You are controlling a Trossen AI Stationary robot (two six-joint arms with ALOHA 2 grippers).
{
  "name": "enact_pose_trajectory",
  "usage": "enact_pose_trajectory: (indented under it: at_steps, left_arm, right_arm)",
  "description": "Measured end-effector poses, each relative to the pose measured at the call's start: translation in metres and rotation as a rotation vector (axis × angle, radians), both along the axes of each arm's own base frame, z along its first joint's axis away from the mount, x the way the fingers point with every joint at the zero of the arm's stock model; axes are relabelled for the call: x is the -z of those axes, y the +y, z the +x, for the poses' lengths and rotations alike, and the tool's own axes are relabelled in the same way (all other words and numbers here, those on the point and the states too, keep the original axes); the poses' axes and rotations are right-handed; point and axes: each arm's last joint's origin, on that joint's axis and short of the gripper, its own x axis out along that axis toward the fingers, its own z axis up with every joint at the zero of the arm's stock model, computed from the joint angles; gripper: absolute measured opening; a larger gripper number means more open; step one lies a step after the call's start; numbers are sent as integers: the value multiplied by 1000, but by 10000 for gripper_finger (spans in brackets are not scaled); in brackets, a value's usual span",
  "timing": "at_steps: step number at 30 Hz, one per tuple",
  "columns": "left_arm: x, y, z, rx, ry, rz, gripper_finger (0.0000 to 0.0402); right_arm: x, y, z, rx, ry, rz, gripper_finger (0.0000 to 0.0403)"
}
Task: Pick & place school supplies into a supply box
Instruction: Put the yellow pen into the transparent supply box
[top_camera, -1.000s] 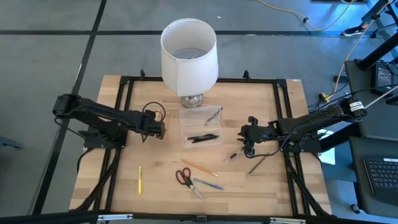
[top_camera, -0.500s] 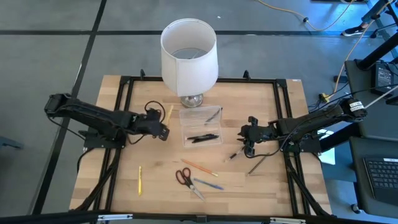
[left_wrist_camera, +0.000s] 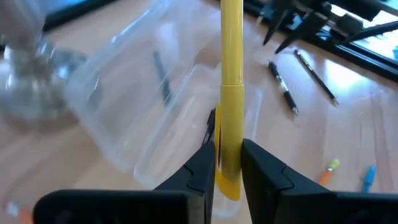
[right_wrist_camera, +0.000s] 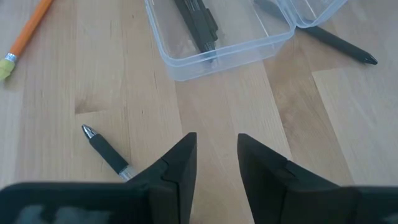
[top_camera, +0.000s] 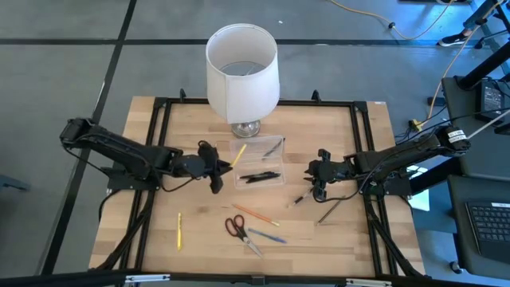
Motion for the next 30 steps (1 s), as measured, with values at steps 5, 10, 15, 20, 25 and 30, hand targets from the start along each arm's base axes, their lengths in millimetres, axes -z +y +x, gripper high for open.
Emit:
enact_pose_trajectory:
  at_steps: [5, 10, 15, 20, 25, 30]
  left_arm:
    - [7, 5, 18, 69, -15, 52, 54]
    - [18, 15, 40, 121, 53, 29, 48]
    - [17, 24, 70, 194, 159, 3, 44]
    - [24, 33, 94, 198, 319, -34, 46]
    - [42, 42, 109, 169, 491, -59, 46]
    - [56, 43, 121, 238, 551, -72, 47]
  right_arm:
    - [0, 0, 0, 2, -1, 2, 120]
    - [0, 0, 0, 1, -2, 2, 120]
    - [0, 0, 0, 3, -2, 3, 120]
    - [0, 0, 0, 4, -2, 4, 120]
    - [0, 0, 0, 5, -2, 4, 120]
    - [0, 0, 0, 5, -1, 5, 120]
